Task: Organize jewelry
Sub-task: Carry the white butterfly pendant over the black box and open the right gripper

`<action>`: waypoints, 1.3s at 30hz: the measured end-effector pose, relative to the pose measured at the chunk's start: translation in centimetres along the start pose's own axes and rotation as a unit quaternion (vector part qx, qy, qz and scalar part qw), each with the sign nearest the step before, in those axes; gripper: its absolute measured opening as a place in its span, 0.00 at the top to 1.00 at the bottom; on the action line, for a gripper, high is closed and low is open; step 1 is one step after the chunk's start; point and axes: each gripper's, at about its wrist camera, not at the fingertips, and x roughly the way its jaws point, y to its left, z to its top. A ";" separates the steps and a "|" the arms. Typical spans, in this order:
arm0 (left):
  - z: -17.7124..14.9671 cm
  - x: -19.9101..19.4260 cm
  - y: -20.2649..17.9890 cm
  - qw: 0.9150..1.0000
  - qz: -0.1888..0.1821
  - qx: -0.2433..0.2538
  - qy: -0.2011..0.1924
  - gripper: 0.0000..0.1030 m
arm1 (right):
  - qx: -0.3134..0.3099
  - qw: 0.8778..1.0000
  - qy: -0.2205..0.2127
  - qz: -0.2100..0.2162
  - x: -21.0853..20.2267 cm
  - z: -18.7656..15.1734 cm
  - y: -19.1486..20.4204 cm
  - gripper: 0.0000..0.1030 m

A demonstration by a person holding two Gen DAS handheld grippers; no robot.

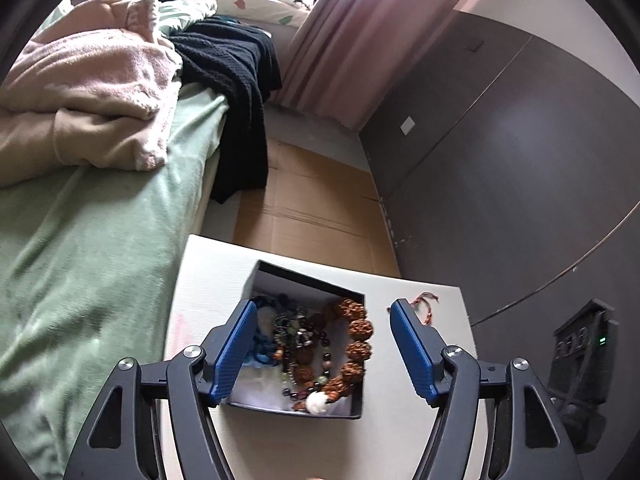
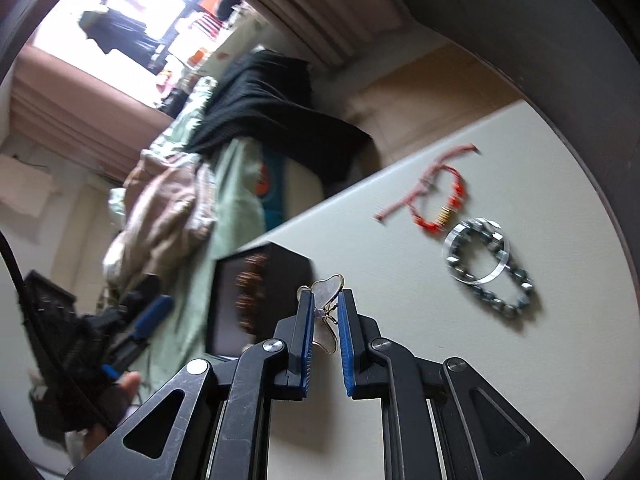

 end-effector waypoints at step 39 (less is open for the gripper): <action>0.1 -1.5 -1.2 1.000 -0.009 0.023 -0.011 0.25 | 0.011 0.998 -0.063 -0.019 -2.1 -0.1 1.3 0.36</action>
